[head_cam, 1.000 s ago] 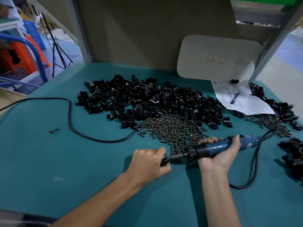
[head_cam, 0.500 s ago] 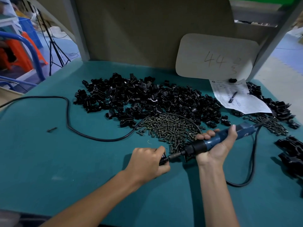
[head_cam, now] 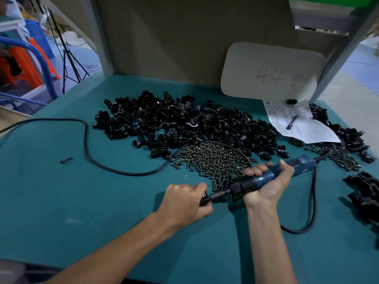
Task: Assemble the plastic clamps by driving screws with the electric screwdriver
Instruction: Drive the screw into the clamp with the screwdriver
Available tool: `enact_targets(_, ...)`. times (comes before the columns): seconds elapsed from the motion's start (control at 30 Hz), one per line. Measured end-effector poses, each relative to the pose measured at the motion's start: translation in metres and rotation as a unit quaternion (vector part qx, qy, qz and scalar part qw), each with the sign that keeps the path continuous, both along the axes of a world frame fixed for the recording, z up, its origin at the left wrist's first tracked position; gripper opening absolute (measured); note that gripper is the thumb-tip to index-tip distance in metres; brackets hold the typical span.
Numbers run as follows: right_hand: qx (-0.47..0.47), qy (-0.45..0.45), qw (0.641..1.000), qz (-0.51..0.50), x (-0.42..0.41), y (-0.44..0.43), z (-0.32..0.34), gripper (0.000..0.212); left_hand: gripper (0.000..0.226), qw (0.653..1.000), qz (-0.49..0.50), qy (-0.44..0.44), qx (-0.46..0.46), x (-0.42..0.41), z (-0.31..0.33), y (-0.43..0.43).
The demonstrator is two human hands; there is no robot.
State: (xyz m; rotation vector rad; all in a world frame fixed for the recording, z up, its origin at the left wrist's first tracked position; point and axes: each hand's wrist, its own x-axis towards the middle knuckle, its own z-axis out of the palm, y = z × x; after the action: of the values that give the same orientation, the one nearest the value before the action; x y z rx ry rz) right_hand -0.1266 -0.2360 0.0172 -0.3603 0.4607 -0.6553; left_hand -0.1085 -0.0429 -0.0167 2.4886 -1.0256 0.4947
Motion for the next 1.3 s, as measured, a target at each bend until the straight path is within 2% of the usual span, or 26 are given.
enact_targets(0.6,0.001,-0.002,1.000,0.011,0.0018,0.0037,0.0025,0.024,0.026,1.000,-0.001,-0.006,0.000,-0.0013,0.0015,0.0002)
enact_targets(1.3,-0.007,-0.005,1.000,0.018,-0.0007,0.0059,0.0051,0.029,0.026,0.999,-0.024,0.042,-0.002,-0.0039,0.0052,0.0036)
